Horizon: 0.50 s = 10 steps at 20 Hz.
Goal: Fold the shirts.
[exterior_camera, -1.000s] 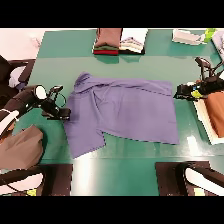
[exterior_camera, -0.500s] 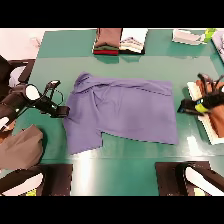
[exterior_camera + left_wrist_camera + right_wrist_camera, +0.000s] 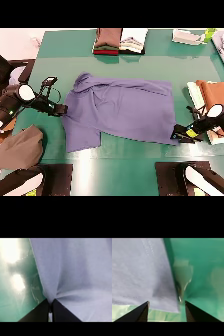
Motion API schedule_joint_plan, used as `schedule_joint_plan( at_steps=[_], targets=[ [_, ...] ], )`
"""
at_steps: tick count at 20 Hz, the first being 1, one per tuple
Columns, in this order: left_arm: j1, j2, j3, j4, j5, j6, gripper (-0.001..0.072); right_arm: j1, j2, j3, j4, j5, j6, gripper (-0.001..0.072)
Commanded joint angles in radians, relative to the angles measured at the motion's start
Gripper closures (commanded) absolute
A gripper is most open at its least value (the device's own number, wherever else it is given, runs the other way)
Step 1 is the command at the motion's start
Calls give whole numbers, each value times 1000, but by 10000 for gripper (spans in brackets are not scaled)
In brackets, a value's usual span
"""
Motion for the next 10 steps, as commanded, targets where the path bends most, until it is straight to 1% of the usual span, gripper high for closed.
schedule_joint_plan(
  at_steps=[1,2,3,4,5,8,10],
  targets=[
    [0,2,1,0,-2,1,679,93,-41,-15,31,-57,13,278],
    [0,2,1,0,-5,1,679,126,-47,-2,24,-66,25,320],
    [0,2,1,0,-12,1,679,158,-44,14,22,-80,25,497],
    [0,2,1,0,-24,5,679,182,-34,30,22,-92,25,626],
    [0,3,2,1,-33,13,680,202,-14,51,22,-106,25,693],
    [0,77,38,2,-39,16,680,218,85,174,20,-112,24,694],
    [0,164,144,8,-49,15,680,205,167,323,21,-124,24,694]
  ],
)
